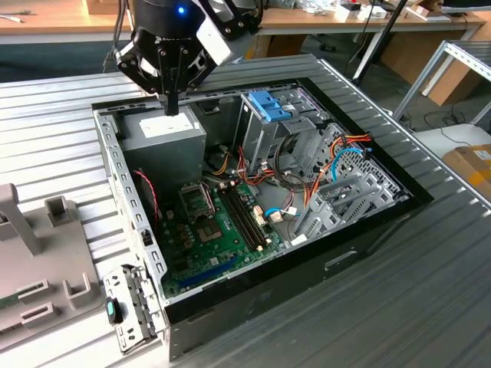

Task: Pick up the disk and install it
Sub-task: 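Reach for the disk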

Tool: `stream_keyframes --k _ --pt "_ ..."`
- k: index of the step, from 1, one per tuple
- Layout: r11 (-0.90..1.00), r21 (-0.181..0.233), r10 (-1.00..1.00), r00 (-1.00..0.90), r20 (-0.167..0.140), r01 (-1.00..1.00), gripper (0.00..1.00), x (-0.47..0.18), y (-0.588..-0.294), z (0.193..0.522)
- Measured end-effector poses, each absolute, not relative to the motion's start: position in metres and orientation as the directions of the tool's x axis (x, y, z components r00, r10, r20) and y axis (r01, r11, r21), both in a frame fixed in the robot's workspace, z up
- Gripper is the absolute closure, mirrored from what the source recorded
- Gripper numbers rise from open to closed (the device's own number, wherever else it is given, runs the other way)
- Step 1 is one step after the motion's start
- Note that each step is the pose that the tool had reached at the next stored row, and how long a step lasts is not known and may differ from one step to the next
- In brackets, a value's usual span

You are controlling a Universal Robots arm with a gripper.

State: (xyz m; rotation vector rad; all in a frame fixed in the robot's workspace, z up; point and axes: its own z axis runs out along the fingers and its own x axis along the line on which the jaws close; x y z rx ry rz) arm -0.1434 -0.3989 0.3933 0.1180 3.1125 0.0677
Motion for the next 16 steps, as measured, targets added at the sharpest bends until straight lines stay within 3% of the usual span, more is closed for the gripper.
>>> stream_keyframes --k 16 --pt "0.996 0.044 0.076 -0.997 -0.024 0.075 0.89 -0.1539 -0.3989 0.3933"
